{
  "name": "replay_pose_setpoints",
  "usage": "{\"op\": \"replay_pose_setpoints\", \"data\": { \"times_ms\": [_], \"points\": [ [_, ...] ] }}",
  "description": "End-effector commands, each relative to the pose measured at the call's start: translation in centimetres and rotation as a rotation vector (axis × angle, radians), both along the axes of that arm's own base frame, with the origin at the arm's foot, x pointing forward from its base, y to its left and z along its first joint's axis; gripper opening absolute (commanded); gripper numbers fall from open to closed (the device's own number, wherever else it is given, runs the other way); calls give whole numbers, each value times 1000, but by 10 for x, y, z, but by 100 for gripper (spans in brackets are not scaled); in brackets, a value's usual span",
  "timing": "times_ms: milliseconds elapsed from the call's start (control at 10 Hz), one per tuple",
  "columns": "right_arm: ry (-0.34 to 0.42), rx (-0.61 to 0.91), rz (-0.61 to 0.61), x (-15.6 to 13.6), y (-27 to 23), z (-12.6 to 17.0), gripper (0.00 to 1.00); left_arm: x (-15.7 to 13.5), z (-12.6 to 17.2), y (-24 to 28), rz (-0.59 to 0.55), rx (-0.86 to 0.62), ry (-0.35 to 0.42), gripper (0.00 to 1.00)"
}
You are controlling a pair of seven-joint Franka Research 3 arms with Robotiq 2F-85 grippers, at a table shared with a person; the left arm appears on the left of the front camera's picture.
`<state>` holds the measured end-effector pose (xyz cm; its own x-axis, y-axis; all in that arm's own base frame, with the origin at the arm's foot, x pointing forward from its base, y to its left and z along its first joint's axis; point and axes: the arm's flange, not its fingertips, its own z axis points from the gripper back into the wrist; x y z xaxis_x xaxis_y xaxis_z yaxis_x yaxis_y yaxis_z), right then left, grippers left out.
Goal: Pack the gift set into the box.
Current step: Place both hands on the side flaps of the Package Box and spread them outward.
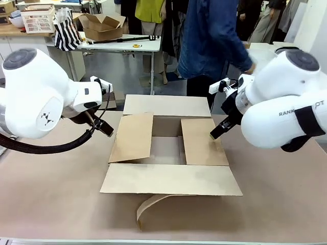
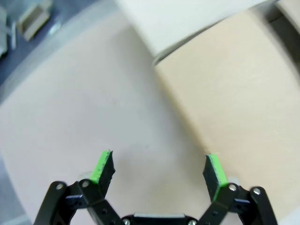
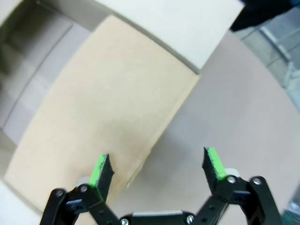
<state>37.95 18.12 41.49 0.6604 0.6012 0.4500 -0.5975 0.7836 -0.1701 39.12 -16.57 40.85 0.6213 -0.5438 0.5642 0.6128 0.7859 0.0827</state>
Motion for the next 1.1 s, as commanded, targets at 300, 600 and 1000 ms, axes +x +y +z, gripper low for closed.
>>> {"op": "replay_pose_setpoints", "data": {
  "times_ms": [300,600,1000],
  "points": [
    [-226,-55,-38,-107,2,124,100,-120,92,41,-399,-55,-111,100],
    [-219,-19,16,-98,5,147,100,-78,144,28,-310,-104,-143,100],
    [161,1103,-177,-119,-25,152,100,-82,144,69,-322,-401,383,100]
  ]
}}
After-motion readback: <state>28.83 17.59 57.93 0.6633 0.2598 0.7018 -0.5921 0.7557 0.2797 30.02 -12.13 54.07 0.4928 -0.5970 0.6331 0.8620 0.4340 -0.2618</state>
